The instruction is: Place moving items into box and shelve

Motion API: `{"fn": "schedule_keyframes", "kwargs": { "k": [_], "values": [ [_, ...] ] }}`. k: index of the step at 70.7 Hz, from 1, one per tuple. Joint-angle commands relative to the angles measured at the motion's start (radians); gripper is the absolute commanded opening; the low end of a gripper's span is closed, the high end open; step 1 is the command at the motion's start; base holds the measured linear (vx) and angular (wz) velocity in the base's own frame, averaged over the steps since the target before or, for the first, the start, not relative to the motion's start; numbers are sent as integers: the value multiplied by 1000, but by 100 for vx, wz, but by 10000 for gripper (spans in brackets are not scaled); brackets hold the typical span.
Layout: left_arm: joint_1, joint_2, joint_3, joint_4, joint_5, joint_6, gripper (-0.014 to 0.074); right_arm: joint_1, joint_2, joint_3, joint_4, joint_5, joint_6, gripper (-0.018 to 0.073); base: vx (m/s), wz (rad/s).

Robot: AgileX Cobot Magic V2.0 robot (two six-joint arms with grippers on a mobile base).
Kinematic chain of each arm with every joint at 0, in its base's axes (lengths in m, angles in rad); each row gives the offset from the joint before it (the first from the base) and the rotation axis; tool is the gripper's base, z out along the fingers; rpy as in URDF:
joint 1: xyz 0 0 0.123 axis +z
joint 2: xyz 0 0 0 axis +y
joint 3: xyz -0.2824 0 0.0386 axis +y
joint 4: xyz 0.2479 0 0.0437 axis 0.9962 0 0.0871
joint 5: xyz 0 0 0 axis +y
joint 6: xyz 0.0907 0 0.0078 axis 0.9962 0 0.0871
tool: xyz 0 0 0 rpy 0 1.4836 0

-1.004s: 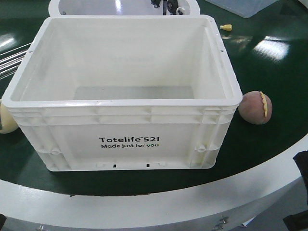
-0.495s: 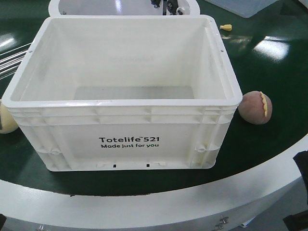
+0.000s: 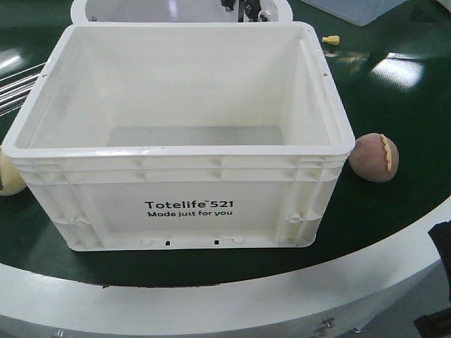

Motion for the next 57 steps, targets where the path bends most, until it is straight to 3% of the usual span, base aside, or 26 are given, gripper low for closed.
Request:
{"fn": "schedule_keyframes", "kwargs": {
  "k": [1, 19, 39, 57],
  "values": [
    [-7, 2, -82, -5, -15, -1, -27, -3, -6, -61, -3, -53, -9, -15, 0, 0],
    [-6, 263, -291, -6, 15, -4, -27, -3, 200, -296, -4, 63, -9, -15, 0, 0],
    [-6, 563, -526, -7, -55, -5, -27, -3, 512, -550, -7, 53, -20, -15, 0, 0],
    [-6, 672, -595, -8, -125, -76, -27, -3, 642, -610, -5, -49, -19, -15, 0, 0]
  ]
}}
